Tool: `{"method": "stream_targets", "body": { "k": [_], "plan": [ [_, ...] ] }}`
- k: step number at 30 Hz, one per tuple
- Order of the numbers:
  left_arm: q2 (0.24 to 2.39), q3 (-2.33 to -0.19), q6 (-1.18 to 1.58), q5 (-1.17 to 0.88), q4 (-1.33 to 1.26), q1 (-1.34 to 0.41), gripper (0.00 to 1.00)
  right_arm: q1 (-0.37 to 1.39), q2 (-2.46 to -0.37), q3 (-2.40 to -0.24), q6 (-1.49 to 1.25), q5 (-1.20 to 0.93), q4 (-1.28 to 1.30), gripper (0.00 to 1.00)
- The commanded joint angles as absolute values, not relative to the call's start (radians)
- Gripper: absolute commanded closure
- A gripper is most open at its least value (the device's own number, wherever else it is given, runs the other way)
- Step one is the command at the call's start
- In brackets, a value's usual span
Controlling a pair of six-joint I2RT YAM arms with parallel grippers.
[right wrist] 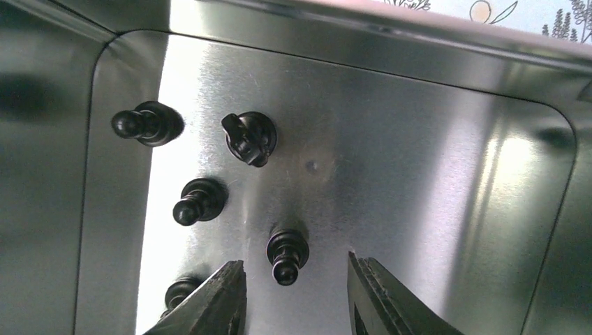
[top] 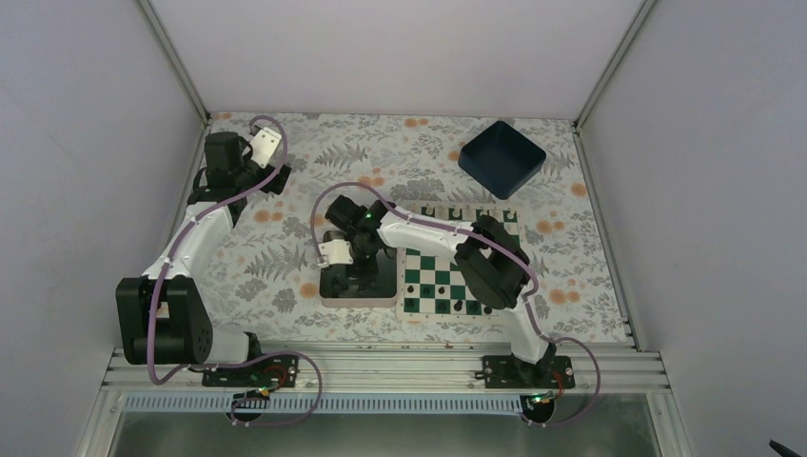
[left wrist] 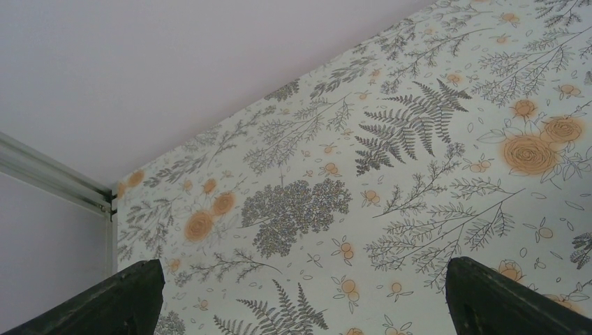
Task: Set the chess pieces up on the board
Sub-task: Pick up the chess piece from the storage box.
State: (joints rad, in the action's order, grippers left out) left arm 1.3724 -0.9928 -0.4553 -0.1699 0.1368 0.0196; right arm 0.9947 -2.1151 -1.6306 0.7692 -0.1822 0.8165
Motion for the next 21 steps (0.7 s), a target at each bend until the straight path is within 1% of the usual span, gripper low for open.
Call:
{"method": "stream_targets", "body": {
  "k": [1, 4, 11, 13, 17, 21],
  "plan": [
    [1.353, -0.999, -0.448, -0.189, 0.114, 0.02, 0.0, 1.005, -2.15, -1.638, 0.77, -0.201, 0.792, 0.62],
    [1.352, -0.995, -0.449, -0.189, 0.112, 0.021, 0.0, 1.005, -2.158, -1.64, 0.772, -0.202, 0.79, 0.67],
    [1.352, -0.995, -0.451, -0.194, 0.112, 0.02, 0.0, 1.006, -2.156, -1.646, 0.764, -0.209, 0.791, 0.9],
    [1.352, -0.997, -0.449, -0.193, 0.113, 0.02, 0.0, 1.006, -2.143, -1.645, 0.762, -0.213, 0.791, 0.94],
    [1.35, -0.996, -0.45, -0.193, 0.114, 0.02, 0.0, 1.005, -2.092, -1.63, 0.758, -0.213, 0.796, 0.96],
    [1.347, -0.999, -0.449, -0.189, 0.116, 0.02, 0.0, 0.982, -1.996, -1.584, 0.743, -0.191, 0.806, 0.96]
  ]
}}
